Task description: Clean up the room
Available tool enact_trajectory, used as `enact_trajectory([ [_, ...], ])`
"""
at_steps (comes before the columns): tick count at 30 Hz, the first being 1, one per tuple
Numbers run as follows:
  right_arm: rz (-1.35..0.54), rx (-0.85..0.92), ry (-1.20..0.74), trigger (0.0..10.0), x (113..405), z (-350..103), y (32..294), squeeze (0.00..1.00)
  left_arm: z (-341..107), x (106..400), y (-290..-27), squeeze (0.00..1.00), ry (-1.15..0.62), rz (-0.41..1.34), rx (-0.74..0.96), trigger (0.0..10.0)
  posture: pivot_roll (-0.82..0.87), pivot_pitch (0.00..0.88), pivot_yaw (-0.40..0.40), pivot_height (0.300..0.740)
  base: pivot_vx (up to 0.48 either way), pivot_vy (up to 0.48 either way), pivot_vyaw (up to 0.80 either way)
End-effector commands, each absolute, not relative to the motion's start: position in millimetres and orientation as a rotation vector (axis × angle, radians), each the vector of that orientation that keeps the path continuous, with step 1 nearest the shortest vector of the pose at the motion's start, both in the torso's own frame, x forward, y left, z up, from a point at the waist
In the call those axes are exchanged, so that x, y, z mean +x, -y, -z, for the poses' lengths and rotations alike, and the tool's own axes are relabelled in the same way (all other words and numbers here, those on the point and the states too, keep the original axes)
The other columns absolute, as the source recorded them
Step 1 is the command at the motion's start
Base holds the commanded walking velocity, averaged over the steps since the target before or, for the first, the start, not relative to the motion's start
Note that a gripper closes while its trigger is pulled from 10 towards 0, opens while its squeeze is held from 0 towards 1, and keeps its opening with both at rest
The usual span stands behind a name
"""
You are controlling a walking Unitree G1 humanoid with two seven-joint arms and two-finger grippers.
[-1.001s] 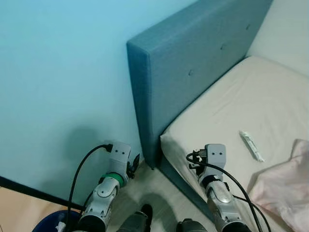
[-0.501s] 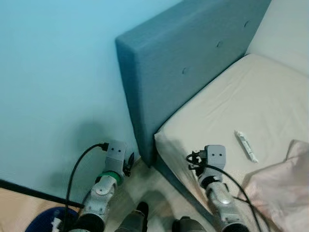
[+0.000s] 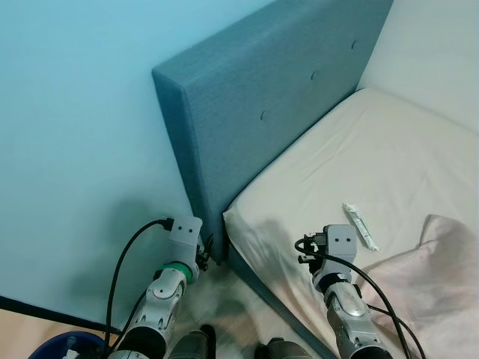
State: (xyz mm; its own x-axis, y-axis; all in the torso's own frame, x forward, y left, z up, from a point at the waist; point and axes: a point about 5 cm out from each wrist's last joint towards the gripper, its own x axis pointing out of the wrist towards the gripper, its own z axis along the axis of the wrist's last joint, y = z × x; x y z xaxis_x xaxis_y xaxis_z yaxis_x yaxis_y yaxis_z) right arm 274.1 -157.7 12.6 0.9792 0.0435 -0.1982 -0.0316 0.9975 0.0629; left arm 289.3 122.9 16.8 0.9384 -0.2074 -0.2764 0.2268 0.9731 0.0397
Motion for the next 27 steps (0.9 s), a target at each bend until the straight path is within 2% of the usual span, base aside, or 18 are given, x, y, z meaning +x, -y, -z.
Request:
enact_trajectory([
  [1,-0.042,0.070,-0.222,10.0,270.8,-8.8,155.7,0.00,-8.6,282.7,-124.0,0.00,-0.315,0.221,0.071,10.0,0.02,0.110,0.074,0.740,0.000,-0.480,0.00],
  [5,-0.042,0.069,-0.224,10.0,270.6,-8.7,156.3,0.00,-8.5,282.8,-123.5,0.00,-0.317,0.218,0.065,10.0,0.02,0.110,0.074,0.740,0.000,-0.396,0.00],
  [27,-0.019,0.040,-0.199,10.0,275.7,-15.5,162.2,0.00,-10.7,285.3,-125.1,0.00,-0.305,0.194,0.043,10.0,0.02,0.116,0.066,0.740,0.000,0.000,0.00],
])
